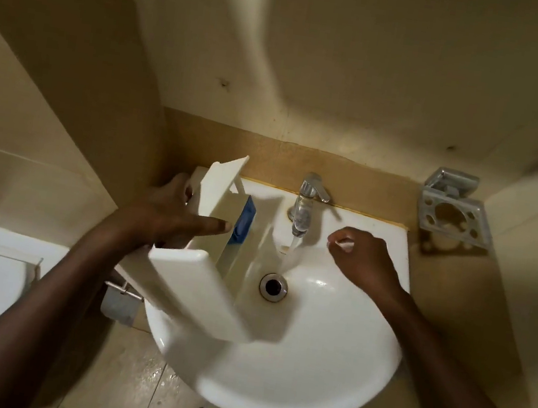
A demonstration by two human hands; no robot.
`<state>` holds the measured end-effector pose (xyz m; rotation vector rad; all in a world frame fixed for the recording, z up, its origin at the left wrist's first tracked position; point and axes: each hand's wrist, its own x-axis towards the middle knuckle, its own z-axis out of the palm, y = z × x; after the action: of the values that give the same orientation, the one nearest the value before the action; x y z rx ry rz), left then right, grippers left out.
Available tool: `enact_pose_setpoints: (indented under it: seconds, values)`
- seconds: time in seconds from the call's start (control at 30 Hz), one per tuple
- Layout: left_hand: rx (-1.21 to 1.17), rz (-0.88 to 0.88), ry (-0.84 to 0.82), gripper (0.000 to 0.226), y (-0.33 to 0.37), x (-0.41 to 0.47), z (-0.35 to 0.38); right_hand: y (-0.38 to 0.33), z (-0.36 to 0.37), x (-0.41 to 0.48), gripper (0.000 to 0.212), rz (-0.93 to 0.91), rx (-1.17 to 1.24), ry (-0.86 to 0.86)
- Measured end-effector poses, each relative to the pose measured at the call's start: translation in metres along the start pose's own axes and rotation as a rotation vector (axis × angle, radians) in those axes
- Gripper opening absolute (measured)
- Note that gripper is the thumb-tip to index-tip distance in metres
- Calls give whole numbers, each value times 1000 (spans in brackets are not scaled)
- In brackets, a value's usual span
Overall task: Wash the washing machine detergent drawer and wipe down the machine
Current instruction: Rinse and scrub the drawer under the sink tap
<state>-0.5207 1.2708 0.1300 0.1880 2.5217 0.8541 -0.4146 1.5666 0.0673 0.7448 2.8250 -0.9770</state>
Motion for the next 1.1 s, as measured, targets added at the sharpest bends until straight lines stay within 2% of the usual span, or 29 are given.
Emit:
enact_pose_setpoints:
  seconds: [0.03,0.1,0.13,0.2,0.27,0.37,0.53,0.63,0.73,0.8,0.87,0.93,0.97,1.03,1.1]
  values:
    - [29,15,21,73,4,-2,1,-6,-3,6,10,-4,23,56]
    - [77,45,76,75,12,-7,4,-21,-7,20,31,-1,83,142]
    - [101,60,103,74,16,-9,6,-27,-9,28,44,5,110,150]
    - [153,98,152,72,21,-14,8,-36,-10,42,55,-1,128,118]
    - [198,129,185,74,26,-17,10,-42,-7,52,52,-19,73,83]
    - [232,156,231,72,33,-22,8,-52,3,59,34,-15,-64,91]
    - [323,249,352,74,36,-29,9,-64,15,60,38,24,-41,43]
    - [354,281,423,71,39,-35,9,-60,8,55,40,4,-109,21]
    - [444,321,451,69,38,-46,9,-63,-3,43,39,-67,-162,144]
    - [519,354,437,70,37,-52,8,-75,-11,35,33,-190,2,173]
    - [600,393,420,72,37,-58,4,-92,-21,29,36,-181,339,43]
    - [664,449,414,72,38,-64,0,-105,-29,25,55,10,729,-254]
    - [704,493,417,73,38,-67,-1,-107,-32,22,67,93,821,-406]
    - [802,593,427,76,36,-71,-3,-110,-35,19,80,148,856,-623]
    - [872,656,424,77,33,-74,-3,-113,-37,14,73,161,868,-689]
